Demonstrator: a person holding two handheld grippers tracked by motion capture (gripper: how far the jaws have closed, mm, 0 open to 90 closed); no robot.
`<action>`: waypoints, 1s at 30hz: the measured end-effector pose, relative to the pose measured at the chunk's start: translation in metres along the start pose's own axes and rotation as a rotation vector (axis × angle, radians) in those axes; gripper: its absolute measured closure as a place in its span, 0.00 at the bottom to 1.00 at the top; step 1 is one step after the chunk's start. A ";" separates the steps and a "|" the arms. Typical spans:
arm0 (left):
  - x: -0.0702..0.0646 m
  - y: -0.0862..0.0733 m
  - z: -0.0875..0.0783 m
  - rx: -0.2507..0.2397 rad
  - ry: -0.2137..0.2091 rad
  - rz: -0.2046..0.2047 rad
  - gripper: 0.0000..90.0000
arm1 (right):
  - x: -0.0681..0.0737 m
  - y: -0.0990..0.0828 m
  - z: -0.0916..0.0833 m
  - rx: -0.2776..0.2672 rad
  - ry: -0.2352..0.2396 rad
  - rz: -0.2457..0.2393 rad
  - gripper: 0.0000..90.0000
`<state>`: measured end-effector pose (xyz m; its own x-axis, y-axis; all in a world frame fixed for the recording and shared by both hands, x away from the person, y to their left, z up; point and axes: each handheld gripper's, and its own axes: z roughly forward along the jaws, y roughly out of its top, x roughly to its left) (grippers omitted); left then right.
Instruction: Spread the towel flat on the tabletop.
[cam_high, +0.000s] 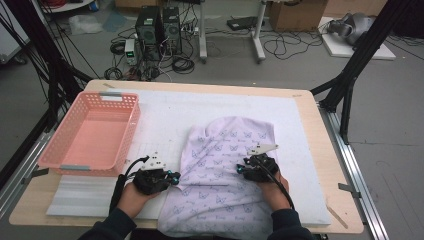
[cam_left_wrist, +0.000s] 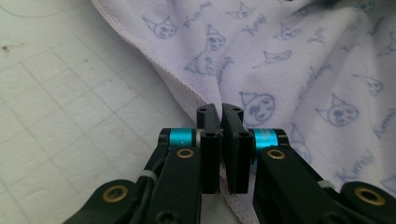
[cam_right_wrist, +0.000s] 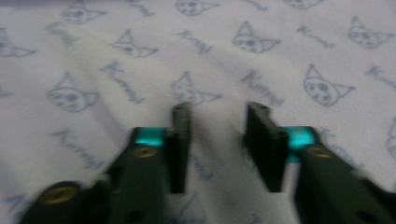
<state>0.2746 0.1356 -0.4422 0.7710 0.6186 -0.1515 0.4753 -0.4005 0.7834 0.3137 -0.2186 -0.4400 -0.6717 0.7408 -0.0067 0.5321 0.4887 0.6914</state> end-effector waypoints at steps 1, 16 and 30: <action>0.000 0.000 0.000 0.000 -0.009 -0.003 0.95 | 0.001 -0.002 -0.002 0.001 0.025 -0.008 0.96; 0.018 0.017 -0.002 -0.093 0.071 -0.087 0.50 | 0.014 -0.061 -0.078 0.051 0.211 -0.073 0.94; 0.042 0.076 0.067 -0.087 0.172 -0.085 0.55 | -0.003 -0.064 -0.088 -0.159 0.064 0.029 0.73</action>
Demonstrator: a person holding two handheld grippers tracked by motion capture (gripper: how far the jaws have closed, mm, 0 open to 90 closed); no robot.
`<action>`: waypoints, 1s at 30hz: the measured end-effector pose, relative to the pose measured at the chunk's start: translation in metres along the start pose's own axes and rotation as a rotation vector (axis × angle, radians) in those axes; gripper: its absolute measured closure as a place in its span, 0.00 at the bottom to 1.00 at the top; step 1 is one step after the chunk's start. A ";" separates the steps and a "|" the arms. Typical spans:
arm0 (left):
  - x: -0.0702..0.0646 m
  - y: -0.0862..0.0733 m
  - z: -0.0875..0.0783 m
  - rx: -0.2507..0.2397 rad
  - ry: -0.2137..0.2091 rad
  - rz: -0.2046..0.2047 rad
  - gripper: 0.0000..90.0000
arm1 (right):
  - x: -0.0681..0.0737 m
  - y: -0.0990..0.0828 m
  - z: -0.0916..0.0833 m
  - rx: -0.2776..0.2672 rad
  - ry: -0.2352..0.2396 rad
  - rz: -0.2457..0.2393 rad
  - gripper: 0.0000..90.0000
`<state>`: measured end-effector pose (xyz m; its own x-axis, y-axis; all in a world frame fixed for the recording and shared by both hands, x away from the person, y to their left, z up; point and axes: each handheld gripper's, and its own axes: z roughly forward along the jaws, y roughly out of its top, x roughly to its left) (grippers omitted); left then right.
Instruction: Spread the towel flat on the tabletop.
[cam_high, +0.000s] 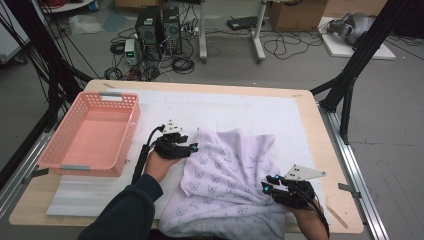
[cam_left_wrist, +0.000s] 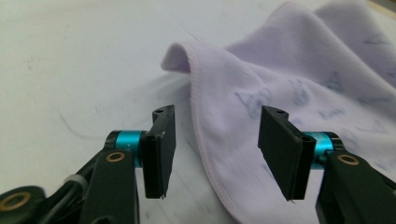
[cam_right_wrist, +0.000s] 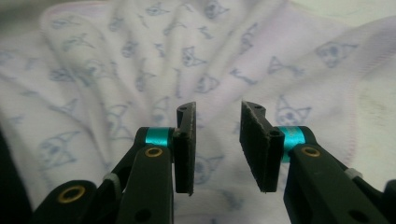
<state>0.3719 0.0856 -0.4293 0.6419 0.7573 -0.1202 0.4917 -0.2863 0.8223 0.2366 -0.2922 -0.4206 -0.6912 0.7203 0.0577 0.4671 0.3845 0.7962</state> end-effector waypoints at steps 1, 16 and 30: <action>0.000 0.001 0.006 0.008 0.003 0.000 0.55 | -0.001 -0.001 0.000 -0.004 -0.010 0.004 0.73; -0.007 -0.029 -0.018 0.133 -0.013 0.120 0.95 | -0.006 -0.006 -0.008 -0.038 -0.056 0.031 0.71; 0.003 -0.065 -0.058 0.068 -0.069 0.034 0.90 | -0.053 0.015 0.036 0.047 -0.290 0.171 0.62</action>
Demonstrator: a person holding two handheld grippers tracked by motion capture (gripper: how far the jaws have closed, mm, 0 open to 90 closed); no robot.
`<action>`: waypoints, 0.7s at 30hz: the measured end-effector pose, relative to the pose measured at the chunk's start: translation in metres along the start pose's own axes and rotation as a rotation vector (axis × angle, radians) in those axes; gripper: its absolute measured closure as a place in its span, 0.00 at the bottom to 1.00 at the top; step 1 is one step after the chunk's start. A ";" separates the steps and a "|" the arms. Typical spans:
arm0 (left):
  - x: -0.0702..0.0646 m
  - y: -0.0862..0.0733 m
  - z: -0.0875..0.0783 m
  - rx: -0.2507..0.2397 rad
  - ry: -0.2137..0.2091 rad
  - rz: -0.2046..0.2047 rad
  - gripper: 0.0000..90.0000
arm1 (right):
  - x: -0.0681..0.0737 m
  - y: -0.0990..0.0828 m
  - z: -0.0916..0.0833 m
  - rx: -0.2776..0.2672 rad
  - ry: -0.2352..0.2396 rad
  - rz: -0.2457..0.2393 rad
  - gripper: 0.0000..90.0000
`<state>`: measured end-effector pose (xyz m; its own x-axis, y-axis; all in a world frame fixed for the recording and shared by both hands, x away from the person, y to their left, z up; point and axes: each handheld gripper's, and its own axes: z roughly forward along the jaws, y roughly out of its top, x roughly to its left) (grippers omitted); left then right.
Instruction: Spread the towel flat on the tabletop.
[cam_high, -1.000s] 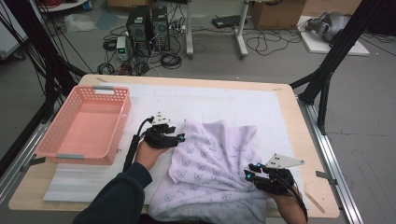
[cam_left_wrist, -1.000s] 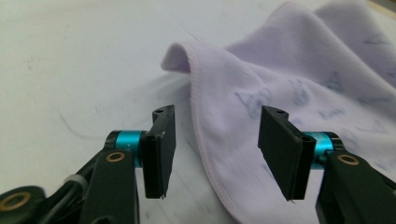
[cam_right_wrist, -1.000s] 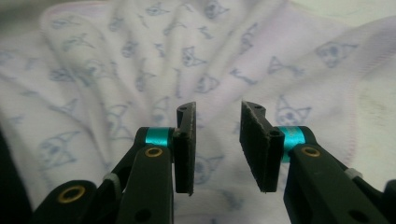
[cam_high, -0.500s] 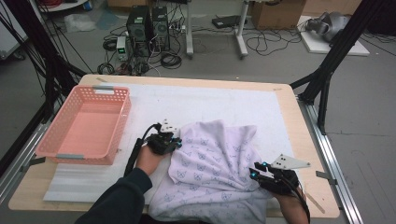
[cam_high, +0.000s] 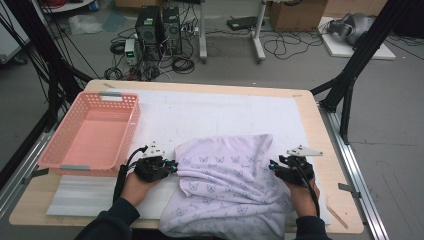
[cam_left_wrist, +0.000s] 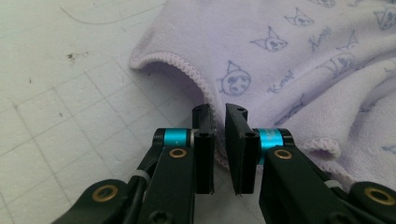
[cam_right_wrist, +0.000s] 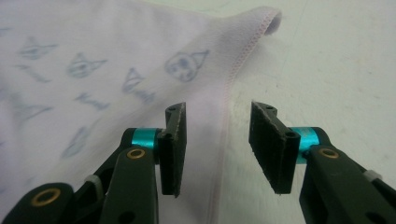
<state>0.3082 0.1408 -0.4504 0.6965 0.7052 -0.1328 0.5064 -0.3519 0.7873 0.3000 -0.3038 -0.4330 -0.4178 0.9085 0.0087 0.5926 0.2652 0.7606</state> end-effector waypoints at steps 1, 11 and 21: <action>0.000 -0.001 0.000 -0.002 -0.001 0.002 0.90 | 0.000 0.001 0.008 0.008 -0.006 0.002 0.62; -0.003 -0.003 -0.001 -0.012 0.005 0.002 0.88 | 0.006 0.003 0.012 0.098 -0.010 -0.117 0.96; 0.006 0.012 0.000 -0.083 0.040 -0.096 0.56 | -0.013 -0.014 -0.025 0.065 -0.074 -0.073 0.84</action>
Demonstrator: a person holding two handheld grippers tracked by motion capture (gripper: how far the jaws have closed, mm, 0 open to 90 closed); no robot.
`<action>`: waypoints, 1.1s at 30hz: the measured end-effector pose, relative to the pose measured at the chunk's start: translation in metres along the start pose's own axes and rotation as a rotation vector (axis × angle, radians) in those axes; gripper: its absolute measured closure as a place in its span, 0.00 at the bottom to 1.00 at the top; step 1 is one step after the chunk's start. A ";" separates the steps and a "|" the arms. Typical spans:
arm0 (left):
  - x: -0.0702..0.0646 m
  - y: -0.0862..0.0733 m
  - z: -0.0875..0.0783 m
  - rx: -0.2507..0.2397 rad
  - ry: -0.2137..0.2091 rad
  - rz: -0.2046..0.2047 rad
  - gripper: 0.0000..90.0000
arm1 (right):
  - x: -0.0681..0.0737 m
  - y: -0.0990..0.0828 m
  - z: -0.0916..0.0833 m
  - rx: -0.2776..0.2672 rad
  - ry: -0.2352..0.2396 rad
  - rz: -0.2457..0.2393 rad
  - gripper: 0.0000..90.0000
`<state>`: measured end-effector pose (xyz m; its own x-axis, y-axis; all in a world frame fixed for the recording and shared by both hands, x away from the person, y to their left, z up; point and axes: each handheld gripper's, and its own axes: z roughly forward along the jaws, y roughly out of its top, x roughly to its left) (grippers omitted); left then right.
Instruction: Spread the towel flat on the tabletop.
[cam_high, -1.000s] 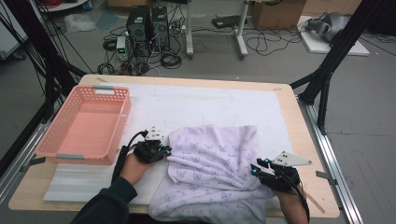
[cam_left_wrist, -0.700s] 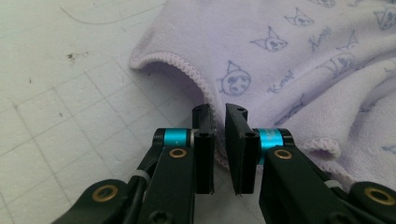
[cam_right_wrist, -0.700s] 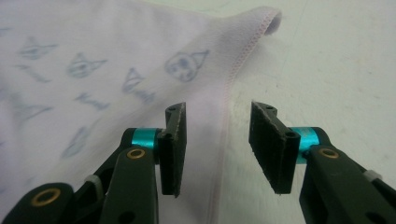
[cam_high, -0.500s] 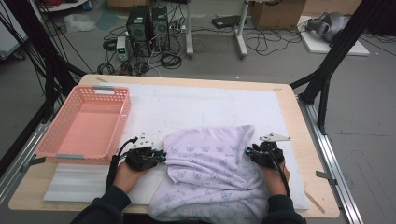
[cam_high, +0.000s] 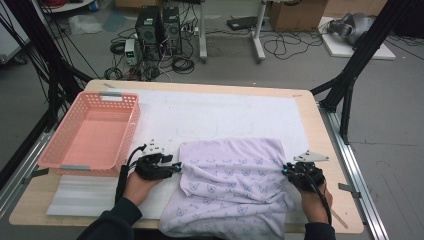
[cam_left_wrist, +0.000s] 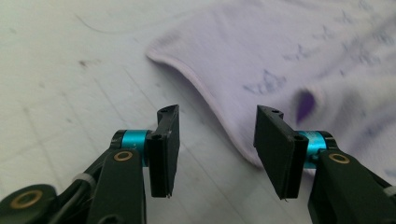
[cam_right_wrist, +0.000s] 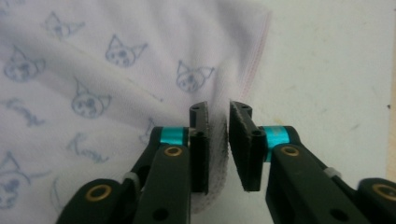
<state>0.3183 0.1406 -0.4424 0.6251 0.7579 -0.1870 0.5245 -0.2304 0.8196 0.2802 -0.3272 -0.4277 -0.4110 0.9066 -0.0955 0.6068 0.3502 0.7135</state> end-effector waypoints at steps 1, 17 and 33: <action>0.002 0.004 -0.001 -0.030 0.004 -0.007 0.56 | -0.001 0.001 -0.001 -0.018 -0.001 0.005 0.82; 0.010 0.039 0.066 0.091 0.139 0.096 0.63 | 0.003 0.004 0.003 -0.077 0.056 -0.023 0.75; 0.048 0.046 0.053 0.018 0.315 -0.006 0.74 | 0.010 0.018 0.016 -0.125 0.101 -0.014 0.67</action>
<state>0.4032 0.1335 -0.4423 0.4134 0.9105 -0.0127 0.5394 -0.2336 0.8090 0.2973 -0.3082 -0.4271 -0.4890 0.8714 -0.0400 0.5136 0.3247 0.7942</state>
